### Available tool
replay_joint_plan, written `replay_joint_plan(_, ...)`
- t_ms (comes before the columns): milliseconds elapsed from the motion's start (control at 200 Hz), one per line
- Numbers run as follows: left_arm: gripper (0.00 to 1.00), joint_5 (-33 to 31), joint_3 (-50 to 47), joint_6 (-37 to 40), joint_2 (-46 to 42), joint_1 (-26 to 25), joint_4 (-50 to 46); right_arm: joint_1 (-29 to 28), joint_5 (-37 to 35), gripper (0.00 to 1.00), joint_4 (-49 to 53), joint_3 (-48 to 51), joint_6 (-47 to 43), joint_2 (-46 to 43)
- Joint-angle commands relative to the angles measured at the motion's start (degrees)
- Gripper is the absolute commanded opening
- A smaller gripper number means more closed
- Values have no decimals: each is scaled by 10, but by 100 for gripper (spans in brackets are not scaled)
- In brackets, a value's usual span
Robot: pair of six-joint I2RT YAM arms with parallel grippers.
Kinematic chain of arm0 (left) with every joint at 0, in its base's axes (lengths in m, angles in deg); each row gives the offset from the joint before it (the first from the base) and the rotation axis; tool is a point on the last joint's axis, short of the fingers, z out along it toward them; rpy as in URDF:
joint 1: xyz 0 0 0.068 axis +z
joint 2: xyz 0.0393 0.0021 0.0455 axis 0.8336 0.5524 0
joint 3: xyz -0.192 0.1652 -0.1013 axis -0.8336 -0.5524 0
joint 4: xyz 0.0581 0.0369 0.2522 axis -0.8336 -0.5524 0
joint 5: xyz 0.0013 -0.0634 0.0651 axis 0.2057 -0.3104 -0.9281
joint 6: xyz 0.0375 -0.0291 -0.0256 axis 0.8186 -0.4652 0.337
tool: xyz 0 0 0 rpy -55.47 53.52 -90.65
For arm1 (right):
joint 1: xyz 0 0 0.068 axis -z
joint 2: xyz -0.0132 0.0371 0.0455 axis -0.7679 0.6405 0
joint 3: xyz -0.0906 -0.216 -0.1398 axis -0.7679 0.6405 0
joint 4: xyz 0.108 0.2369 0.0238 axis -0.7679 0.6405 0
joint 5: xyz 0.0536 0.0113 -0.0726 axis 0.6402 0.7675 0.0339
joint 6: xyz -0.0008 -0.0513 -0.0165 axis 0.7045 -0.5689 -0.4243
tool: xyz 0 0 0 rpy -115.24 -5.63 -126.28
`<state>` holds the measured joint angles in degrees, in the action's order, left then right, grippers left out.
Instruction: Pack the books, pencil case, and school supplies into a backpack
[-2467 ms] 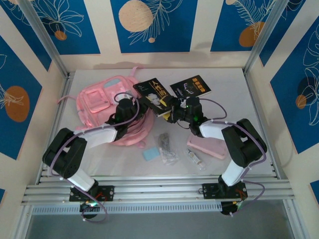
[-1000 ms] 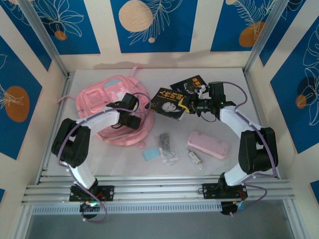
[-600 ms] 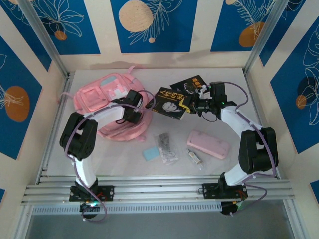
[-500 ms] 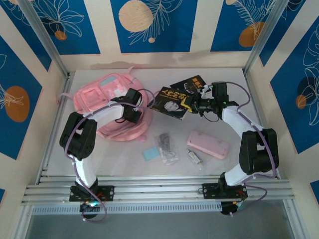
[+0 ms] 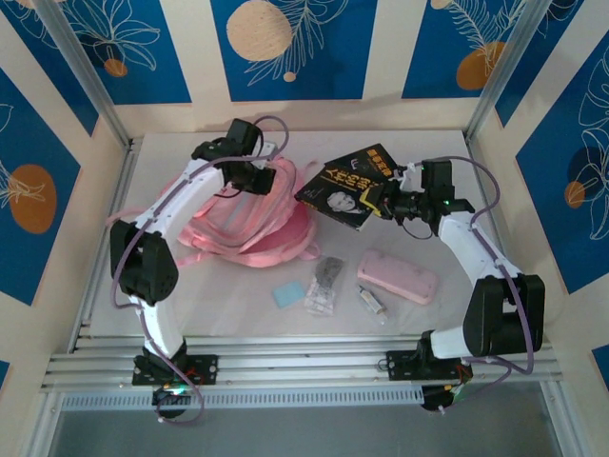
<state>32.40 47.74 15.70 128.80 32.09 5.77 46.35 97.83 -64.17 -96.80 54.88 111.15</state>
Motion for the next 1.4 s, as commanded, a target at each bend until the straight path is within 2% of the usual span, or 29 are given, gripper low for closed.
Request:
replay_joint_plan(0, 0, 35, 45, -9, -27, 22, -9, -22, 23, 0, -15, 3, -7, -17)
replay_joint_plan(370, 0, 72, 80, -22, -10, 56, -5, -44, -4, 0, 7, 21, -17, -49)
replay_joint_plan(525, 0, 98, 84, -32, -17, 56, 3, -93, -1, 0, -116, 53, 53, -20)
replay_joint_plan(745, 0, 107, 105, -35, -15, 61, -9, -202, -36, 0, -284, 2, 115, 99)
replay_joint_plan(960, 0, 103, 93, -47, -21, 62, -4, -262, -113, 0, -432, -83, 159, 251)
replay_joint_plan(1055, 0, 99, 73, -56, -31, 64, 14, -285, -121, 0, -505, -139, 186, 336)
replay_joint_plan(1240, 0, 92, 34, -69, -46, 69, 47, -313, -134, 1, -545, -260, 278, 483)
replay_joint_plan(1325, 0, 93, 20, -75, -50, 73, 63, -321, -187, 7, -462, -286, 289, 504)
replay_joint_plan(1395, 0, 84, 9, -80, -53, 75, 74, -324, -217, 18, -428, -284, 289, 501)
